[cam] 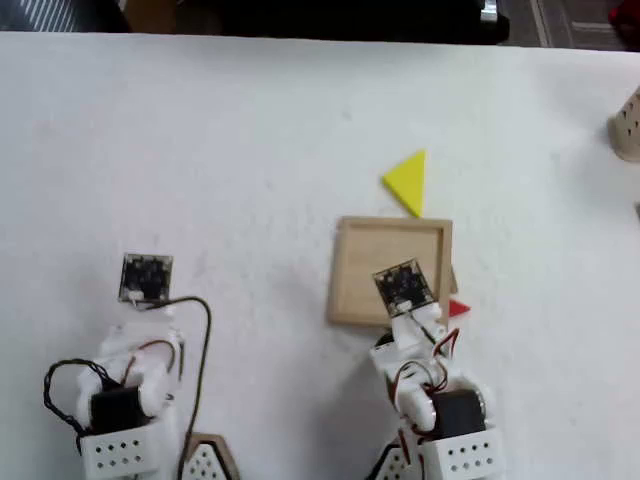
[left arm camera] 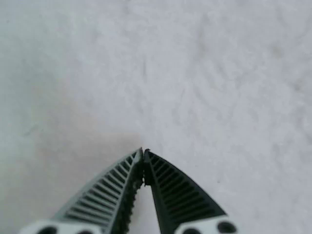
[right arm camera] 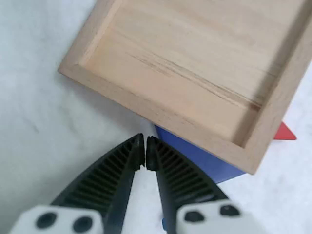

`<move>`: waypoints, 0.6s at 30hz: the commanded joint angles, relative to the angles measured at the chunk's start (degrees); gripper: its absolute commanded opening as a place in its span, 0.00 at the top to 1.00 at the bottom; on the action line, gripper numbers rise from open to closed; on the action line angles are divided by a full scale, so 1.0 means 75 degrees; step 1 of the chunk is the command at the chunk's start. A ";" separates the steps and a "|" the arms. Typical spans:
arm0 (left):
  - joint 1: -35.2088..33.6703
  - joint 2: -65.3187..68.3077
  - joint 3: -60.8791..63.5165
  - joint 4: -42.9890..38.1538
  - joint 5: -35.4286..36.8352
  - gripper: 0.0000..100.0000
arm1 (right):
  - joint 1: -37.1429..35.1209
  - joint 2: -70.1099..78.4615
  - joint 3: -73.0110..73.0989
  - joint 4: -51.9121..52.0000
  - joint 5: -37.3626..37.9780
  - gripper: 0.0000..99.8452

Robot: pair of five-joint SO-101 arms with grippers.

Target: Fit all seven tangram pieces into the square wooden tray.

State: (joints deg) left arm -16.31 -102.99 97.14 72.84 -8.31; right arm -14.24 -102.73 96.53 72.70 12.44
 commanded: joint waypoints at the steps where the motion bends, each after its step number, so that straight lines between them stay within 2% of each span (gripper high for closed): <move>1: -0.0053 -0.0076 -0.0012 0.0059 -0.0012 0.98 | -0.0053 -0.0076 0.0047 0.0029 -0.0059 0.98; 18: -0.0018 -0.0076 -0.0012 0.0059 -0.0035 0.98 | -0.0123 -0.0076 0.0047 0.0029 -0.0047 0.98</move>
State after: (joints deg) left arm -16.31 -102.99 97.14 72.84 -8.31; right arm -14.68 -102.73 96.53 72.70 12.44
